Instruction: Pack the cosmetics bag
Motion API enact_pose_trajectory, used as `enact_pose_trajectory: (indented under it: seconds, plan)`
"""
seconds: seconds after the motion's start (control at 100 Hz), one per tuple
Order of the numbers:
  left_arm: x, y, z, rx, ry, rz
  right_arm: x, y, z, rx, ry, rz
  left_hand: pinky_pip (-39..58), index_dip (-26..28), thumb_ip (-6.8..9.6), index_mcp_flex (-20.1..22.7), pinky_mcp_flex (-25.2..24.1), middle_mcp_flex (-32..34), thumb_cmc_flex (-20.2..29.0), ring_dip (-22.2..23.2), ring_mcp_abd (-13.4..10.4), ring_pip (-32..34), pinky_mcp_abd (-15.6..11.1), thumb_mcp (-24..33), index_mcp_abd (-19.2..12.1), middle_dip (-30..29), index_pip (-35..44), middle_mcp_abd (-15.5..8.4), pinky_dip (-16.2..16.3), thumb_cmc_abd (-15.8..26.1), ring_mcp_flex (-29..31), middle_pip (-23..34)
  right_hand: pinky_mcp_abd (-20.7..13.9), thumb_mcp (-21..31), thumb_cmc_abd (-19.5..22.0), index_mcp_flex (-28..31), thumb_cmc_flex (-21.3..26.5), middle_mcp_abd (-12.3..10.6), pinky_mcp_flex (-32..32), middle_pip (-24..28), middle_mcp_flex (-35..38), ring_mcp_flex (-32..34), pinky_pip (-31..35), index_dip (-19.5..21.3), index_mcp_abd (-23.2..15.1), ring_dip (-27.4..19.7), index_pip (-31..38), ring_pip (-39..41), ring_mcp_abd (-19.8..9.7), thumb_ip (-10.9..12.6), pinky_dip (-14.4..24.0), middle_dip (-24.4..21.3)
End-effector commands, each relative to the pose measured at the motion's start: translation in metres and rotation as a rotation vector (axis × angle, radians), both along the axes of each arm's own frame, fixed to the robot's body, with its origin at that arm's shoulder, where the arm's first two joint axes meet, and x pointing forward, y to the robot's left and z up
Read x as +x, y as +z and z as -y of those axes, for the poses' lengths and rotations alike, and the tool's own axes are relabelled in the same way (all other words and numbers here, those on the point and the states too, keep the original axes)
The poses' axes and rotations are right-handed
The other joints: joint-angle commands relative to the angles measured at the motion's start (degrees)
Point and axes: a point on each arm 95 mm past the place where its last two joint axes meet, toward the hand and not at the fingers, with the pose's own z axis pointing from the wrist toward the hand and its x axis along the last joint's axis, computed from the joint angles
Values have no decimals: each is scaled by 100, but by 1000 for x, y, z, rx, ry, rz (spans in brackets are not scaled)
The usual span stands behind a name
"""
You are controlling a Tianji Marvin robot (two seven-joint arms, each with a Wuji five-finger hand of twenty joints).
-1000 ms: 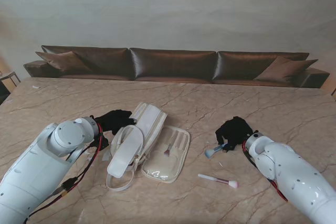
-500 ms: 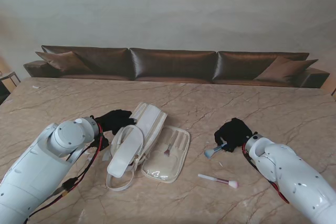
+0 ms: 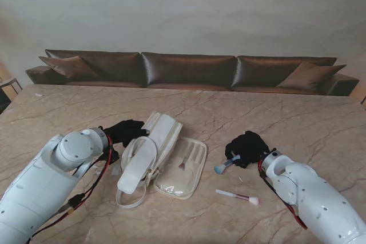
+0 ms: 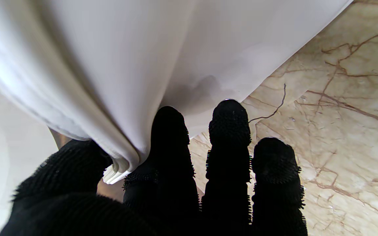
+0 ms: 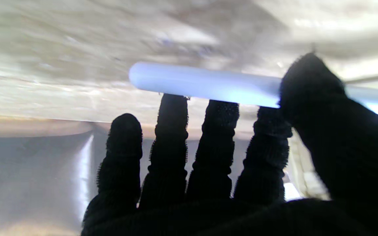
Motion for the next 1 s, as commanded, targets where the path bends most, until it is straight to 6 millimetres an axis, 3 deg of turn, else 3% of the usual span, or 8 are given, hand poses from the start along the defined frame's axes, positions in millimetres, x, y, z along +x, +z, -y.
enact_pose_trajectory:
  seconds: [0.0,0.3,0.56,0.67,0.74,0.86,0.99]
  plan:
    - [0,3,4,-9,-3,1,1,10,-24,60,48,21,23,16,339,24,-13,-55,515,5,34,2,47,820,-1026,29,473,-775,128,621,-101,48,-64,396,719,457,604,-91,-108,87,-20,-150,-9,201,-795,1,356,-67,-104,859,27,45]
    - [1,6,3,-16,-1,-7,10,23,-70,261,171,9,19,19,340,16,-18,-66,516,4,45,-6,51,823,-1017,27,473,-776,130,628,-112,43,-164,369,740,477,573,-125,-347,-12,44,-371,-232,170,-827,-45,286,-164,-196,844,-7,55]
    - [3,7,0,-14,2,-11,21,18,-106,402,267,-61,-121,31,370,22,-123,-139,492,-79,112,-234,72,849,-989,-71,480,-744,89,639,-221,-106,-138,364,742,499,615,-91,-527,-41,67,-455,-329,172,-783,-57,298,-149,-201,809,-4,126]
    - [4,8,-3,-13,10,-19,22,12,-119,445,303,-93,-653,27,364,46,-472,-387,520,-518,234,-1182,203,878,-906,-845,472,-362,-46,604,-550,-1237,-125,373,733,489,623,-72,-586,-56,78,-496,-354,160,-770,-64,292,-155,-190,795,1,143]
    - [4,8,-4,-9,17,-12,22,9,-125,472,322,-113,-784,27,409,99,-543,-486,489,-761,225,-1539,219,916,-893,-1658,462,-57,-57,575,-631,-2169,-111,383,720,518,629,-54,-628,-59,101,-500,-369,150,-760,-66,305,-147,-189,789,5,152]
    - [5,8,-6,-7,27,-5,18,4,-132,512,350,-146,-799,24,443,127,-545,-624,452,-907,232,-1686,218,953,-900,-2465,448,172,-44,540,-637,-2561,-89,402,691,541,648,-17,-693,-56,126,-526,-385,132,-721,-70,324,-146,-177,783,15,170]
    - [6,8,-8,-7,33,-4,14,-1,-136,541,369,-178,-801,23,466,125,-545,-628,410,-963,215,-1709,218,989,-902,-3037,449,257,-39,524,-621,-2517,-61,425,666,548,656,2,-777,-65,144,-540,-410,106,-708,-78,331,-152,-171,775,28,185]
